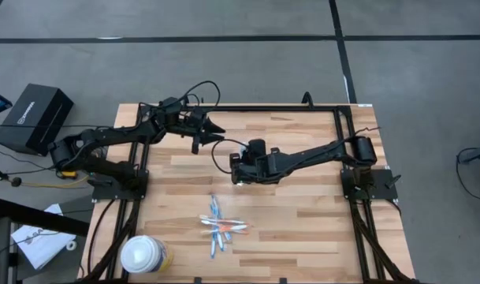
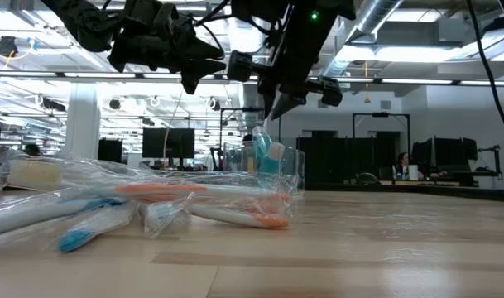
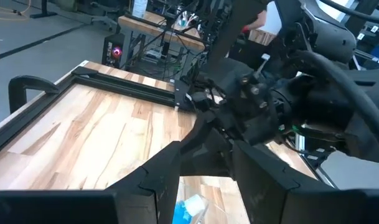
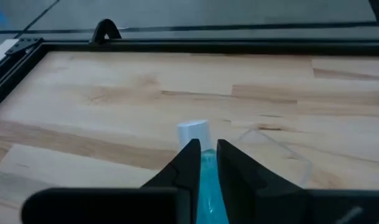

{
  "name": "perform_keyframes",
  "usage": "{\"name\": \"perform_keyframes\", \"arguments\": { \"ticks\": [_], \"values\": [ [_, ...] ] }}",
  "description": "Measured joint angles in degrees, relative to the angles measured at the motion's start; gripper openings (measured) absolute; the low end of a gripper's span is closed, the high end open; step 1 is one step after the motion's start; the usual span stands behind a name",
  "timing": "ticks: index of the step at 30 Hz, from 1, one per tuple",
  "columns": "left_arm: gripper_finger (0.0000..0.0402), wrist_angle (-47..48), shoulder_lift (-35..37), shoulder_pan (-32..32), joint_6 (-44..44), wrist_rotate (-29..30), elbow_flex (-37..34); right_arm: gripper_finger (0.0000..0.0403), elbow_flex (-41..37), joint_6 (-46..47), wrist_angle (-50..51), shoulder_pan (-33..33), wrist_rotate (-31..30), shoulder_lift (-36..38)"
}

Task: Pick & Place toothbrushing station
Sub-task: Put the mouthwash into the middle section of the transparent organizer

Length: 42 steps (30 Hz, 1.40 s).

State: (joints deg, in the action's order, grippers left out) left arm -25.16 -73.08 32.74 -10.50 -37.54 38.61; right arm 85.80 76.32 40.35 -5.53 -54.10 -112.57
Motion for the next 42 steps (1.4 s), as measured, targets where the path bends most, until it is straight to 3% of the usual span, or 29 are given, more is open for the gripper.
{"name": "perform_keyframes", "arguments": {
  "ticks": [4, 11, 18, 25, 30, 42],
  "values": [
    [0.0142, -3.62, 0.18, 2.65, -1.43, -0.04, -0.04, 0.0059, 0.62, -0.91, 0.63, 0.5, -2.48, 1.37],
    [0.0142, -6.96, 0.72, 8.47, -9.0, -0.03, -0.02, 0.0061, 6.21, -10.44, -0.13, 1.5, -4.47, 3.59],
    [0.0114, 5.77, -0.07, 11.55, -9.57, -0.2, -0.04, 0.0061, 8.99, -19.41, 0.37, 2.02, -4.76, 10.38],
    [0.0045, 8.58, -0.22, 9.07, -4.92, -1.33, -0.04, 0.0055, 11.93, -27.27, 0.29, 3.04, -4.95, 20.2],
    [0.0005, 9.41, -5.73, 7.73, -4.94, -0.66, 0.0, 0.0011, 12.09, -27.81, 0.32, 2.24, -3.96, 23.03],
    [0.0002, 6.81, -15.13, 2.8, -3.1, 0.68, 3.58, 0.0001, 12.01, -27.66, 0.7, 0.63, 1.73, 22.55]
  ]
}}
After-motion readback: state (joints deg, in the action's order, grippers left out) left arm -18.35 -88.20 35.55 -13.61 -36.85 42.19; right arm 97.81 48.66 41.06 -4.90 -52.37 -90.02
